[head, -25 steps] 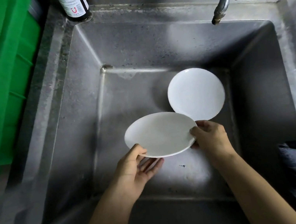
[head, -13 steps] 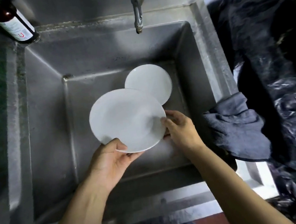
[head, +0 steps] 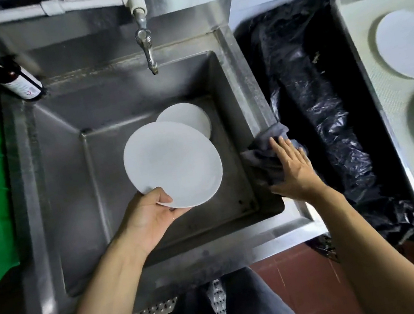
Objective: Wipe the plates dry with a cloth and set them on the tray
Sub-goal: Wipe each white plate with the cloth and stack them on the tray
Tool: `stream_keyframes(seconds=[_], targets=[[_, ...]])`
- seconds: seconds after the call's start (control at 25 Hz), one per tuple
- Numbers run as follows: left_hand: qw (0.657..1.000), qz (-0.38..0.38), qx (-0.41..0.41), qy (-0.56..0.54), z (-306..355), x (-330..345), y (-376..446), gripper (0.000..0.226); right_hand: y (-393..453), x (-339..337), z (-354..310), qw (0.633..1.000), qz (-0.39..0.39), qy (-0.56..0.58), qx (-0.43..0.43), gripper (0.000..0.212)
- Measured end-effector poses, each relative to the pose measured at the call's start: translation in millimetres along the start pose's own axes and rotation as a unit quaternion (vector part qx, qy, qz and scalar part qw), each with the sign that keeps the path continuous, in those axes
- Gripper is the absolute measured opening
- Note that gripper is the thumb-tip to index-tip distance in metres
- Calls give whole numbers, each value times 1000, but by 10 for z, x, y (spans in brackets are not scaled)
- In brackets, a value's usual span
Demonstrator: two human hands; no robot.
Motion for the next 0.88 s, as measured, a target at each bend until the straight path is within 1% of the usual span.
stream_keyframes(seconds=[0.08, 0.12, 0.28, 0.44, 0.52, 0.6, 0.68, 0.76, 0.8, 0.84, 0.88], targets=[[1000, 4, -2, 12, 38, 75, -40, 72, 0, 34, 198, 999, -12, -36, 12, 117], [1000, 6, -2, 16, 48, 122, -55, 71, 12, 38, 239, 999, 1, -35, 6, 111], [999, 23, -5, 29, 39, 284, -108, 72, 98, 50, 252, 993, 111, 6, -26, 81], [999, 29, -1, 41, 3, 450, -147, 66, 277, -40, 242, 986, 164, -6, -33, 62], [998, 39, -1, 44, -15, 514, -178, 66, 319, -192, 228, 981, 185, 53, -22, 52], [997, 42, -2, 59, -3, 592, -201, 61, 288, -378, 136, 959, 228, 169, -10, 45], [997, 43, -8, 71, 26, 679, -223, 58, 178, -584, -94, 909, 281, 306, 15, 43], [996, 40, -14, 80, 71, 772, -248, 56, 40, -783, -450, 862, 320, 393, 14, 38], [995, 39, -21, 86, 93, 819, -260, 54, 1, -840, -656, 852, 320, 414, -7, 33], [994, 39, -28, 95, 113, 868, -278, 52, -38, -857, -877, 852, 302, 426, -27, 27], [993, 41, -34, 107, 129, 911, -287, 48, -69, -844, -1097, 860, 271, 431, -41, 23]])
Point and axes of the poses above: each hand's wrist, its own y-axis towards the middle knuckle, its own x-axis out of the palm, z = x × y, the point moved 2 cm from there along y, towards the middle knuckle, and after that the axes turned 14 degrees about -z, right-handed, at the moved point
